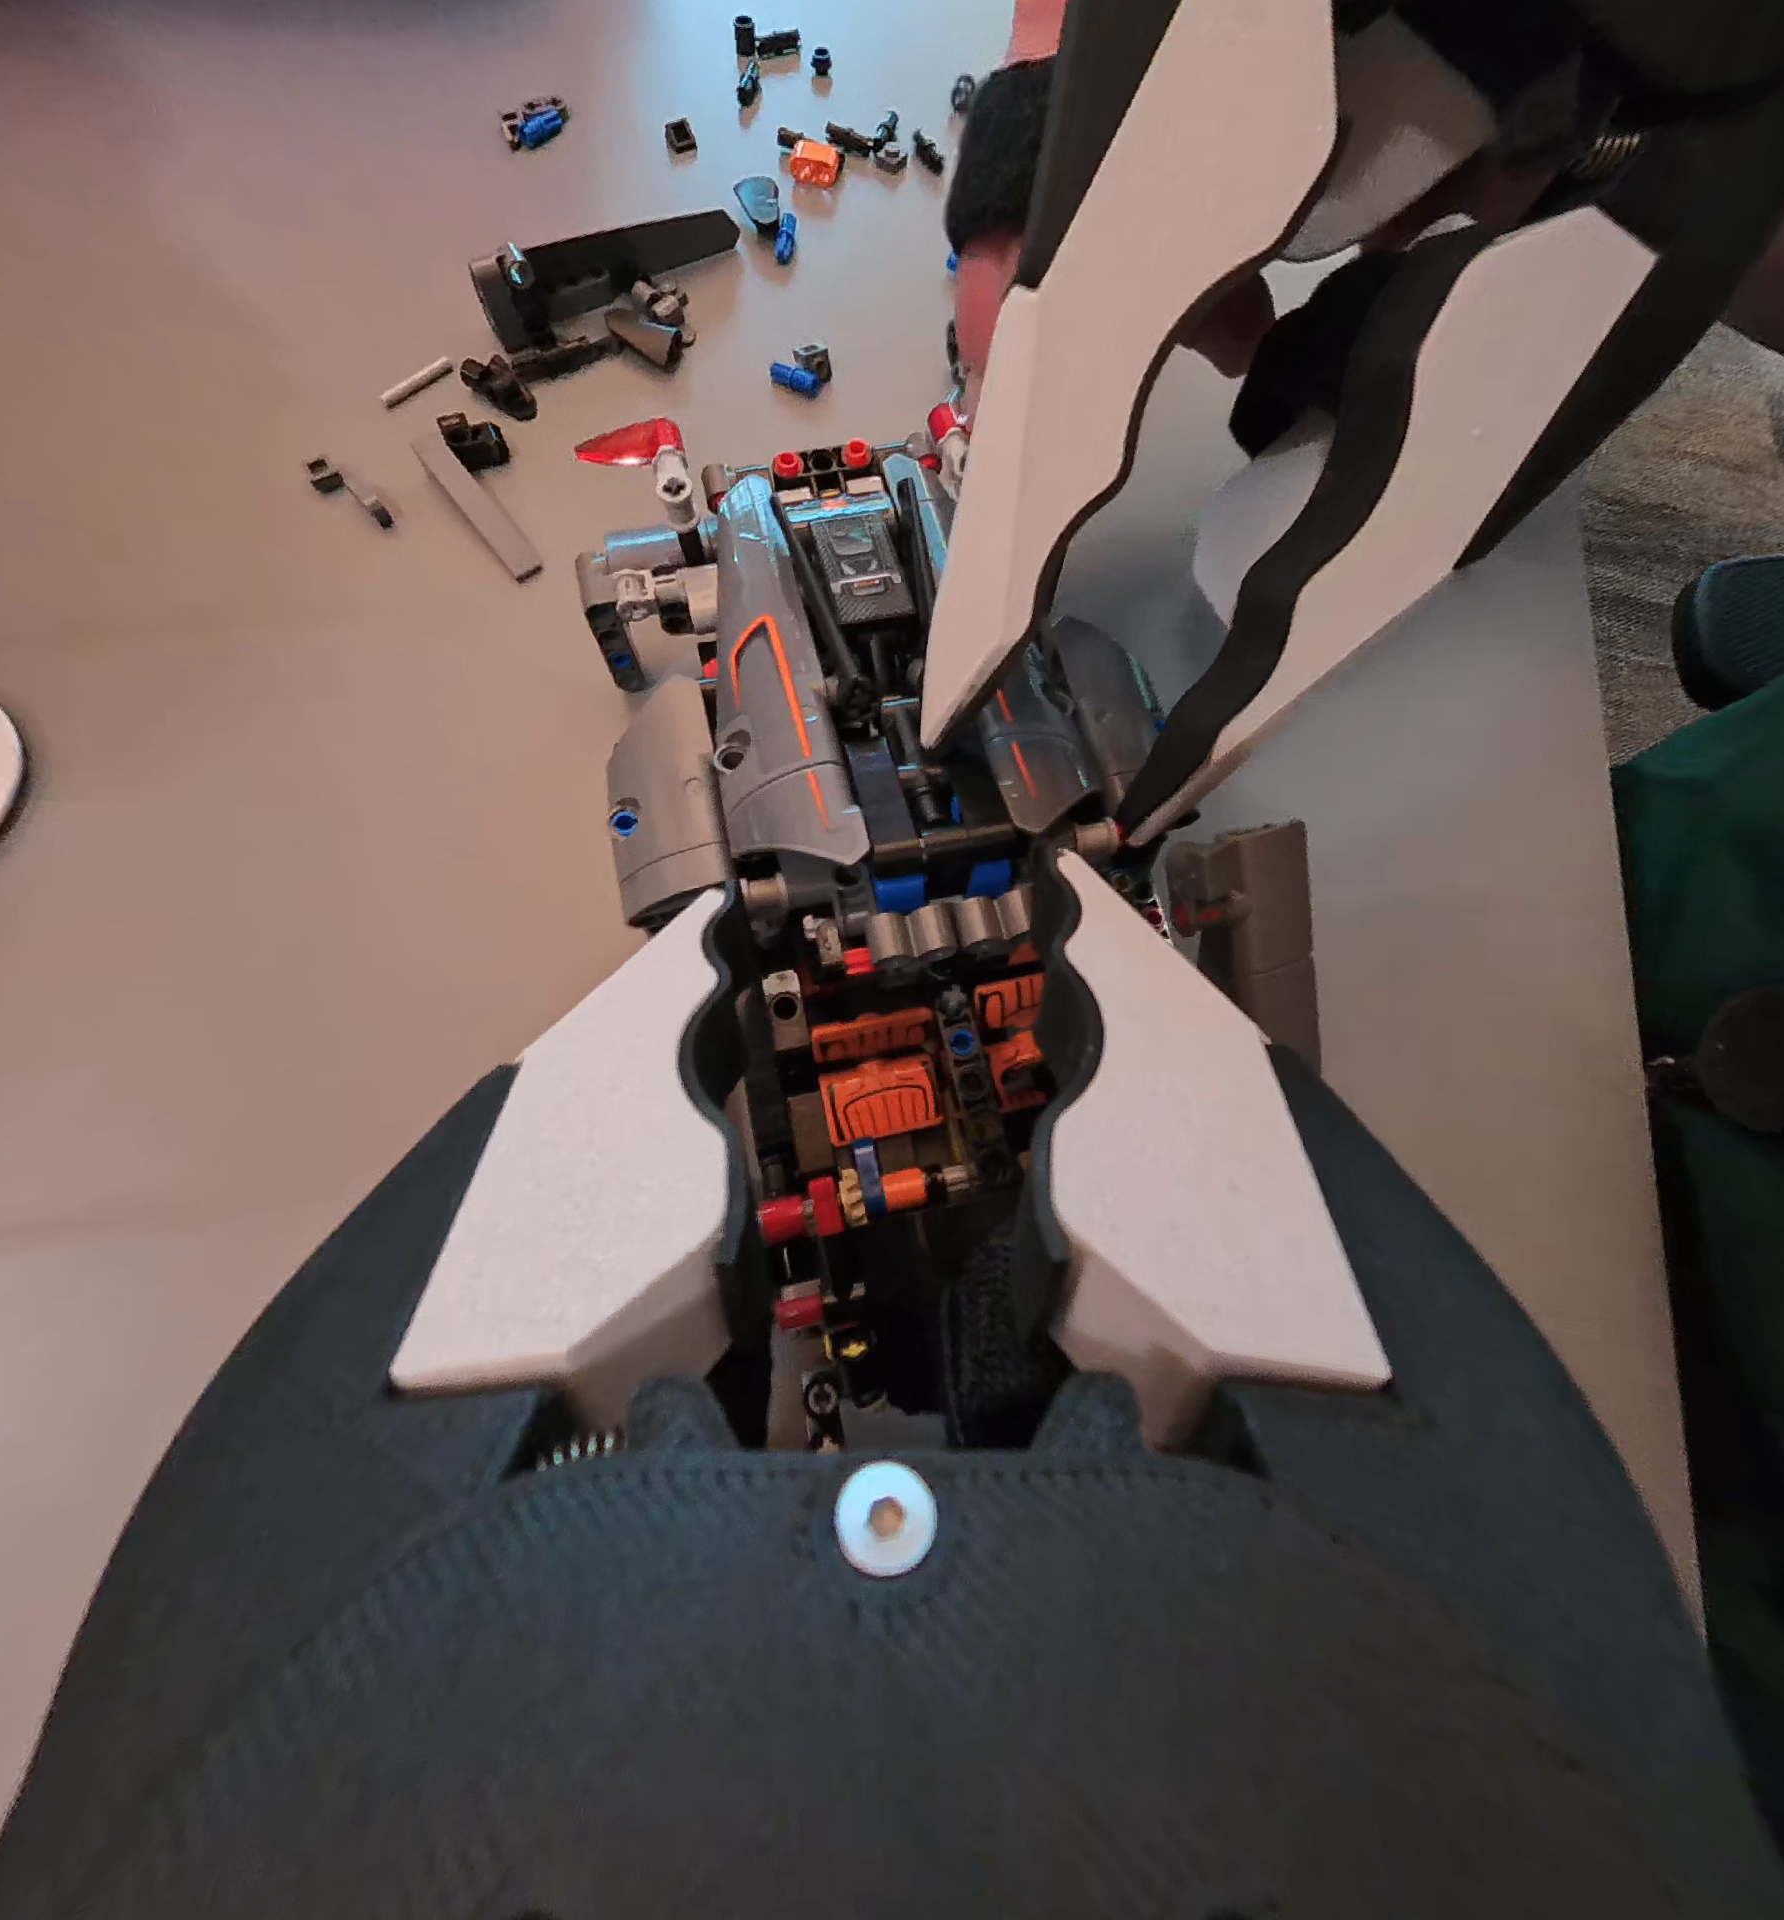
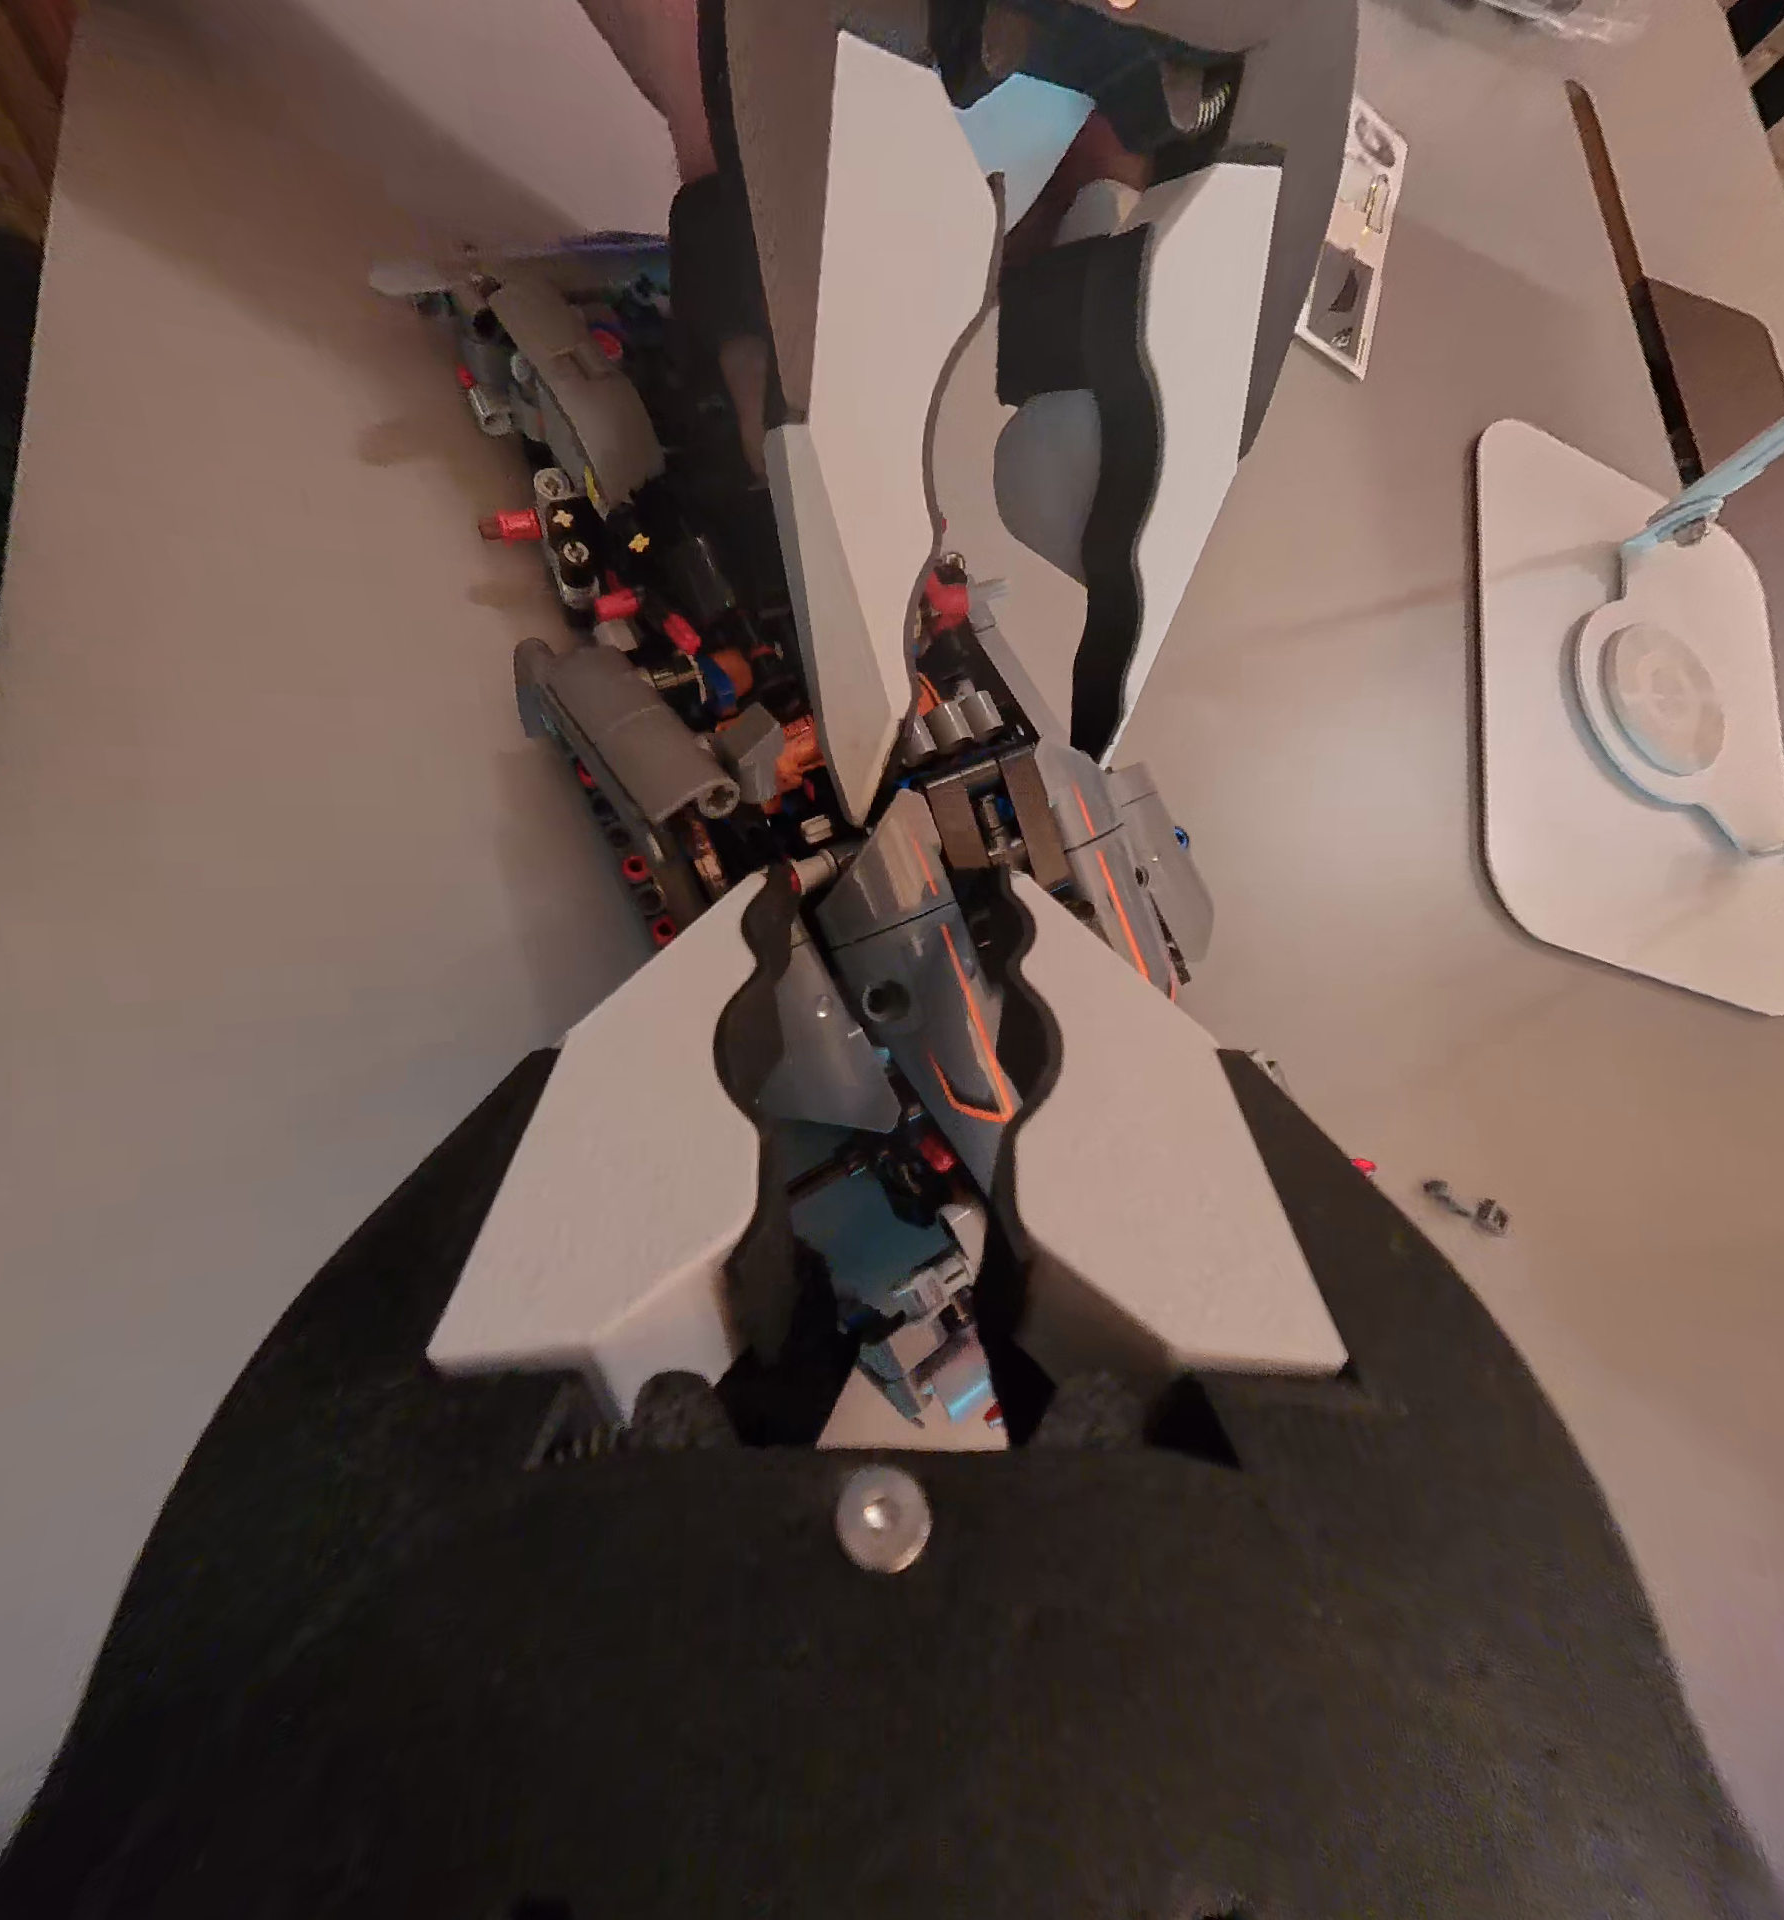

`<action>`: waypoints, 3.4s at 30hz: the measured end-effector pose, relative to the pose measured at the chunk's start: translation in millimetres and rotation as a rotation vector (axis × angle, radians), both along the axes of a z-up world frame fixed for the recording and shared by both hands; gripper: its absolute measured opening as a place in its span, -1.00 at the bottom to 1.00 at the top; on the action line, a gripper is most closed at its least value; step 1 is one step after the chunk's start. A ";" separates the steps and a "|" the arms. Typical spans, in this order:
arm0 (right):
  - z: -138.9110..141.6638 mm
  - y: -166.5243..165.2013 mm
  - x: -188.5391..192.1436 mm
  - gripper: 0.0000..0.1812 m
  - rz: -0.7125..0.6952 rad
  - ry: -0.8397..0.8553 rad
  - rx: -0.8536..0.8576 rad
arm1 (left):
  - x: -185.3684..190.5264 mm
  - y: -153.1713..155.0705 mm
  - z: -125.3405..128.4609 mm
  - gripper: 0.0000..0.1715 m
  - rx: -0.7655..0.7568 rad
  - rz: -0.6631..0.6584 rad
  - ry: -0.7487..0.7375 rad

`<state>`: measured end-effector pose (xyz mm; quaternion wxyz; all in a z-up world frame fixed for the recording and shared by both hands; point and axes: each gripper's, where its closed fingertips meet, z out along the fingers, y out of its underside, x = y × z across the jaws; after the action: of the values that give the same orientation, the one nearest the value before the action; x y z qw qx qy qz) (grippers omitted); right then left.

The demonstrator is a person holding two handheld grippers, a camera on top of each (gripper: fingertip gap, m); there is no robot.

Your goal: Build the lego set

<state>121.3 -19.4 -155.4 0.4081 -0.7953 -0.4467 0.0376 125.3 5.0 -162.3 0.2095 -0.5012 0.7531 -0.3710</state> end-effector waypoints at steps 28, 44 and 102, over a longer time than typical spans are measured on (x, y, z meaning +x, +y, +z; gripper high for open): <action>15.3 -36.7 17.6 -0.66 -0.300 0.144 -0.110 | -47.1 47.0 7.6 -0.36 -0.179 0.099 0.072; -34.4 -11.4 24.7 -0.53 -0.534 0.180 -0.271 | -78.6 27.8 -12.6 -0.54 -0.263 0.201 0.094; -13.0 37.8 9.2 -0.59 -0.400 0.528 -0.248 | -93.6 -38.4 -18.7 -0.34 -0.339 0.516 -0.027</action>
<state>130.5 18.3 -168.4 0.4091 -0.8735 -0.1531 0.2149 31.7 -33.3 -181.0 0.2201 -0.6988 0.5257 -0.4324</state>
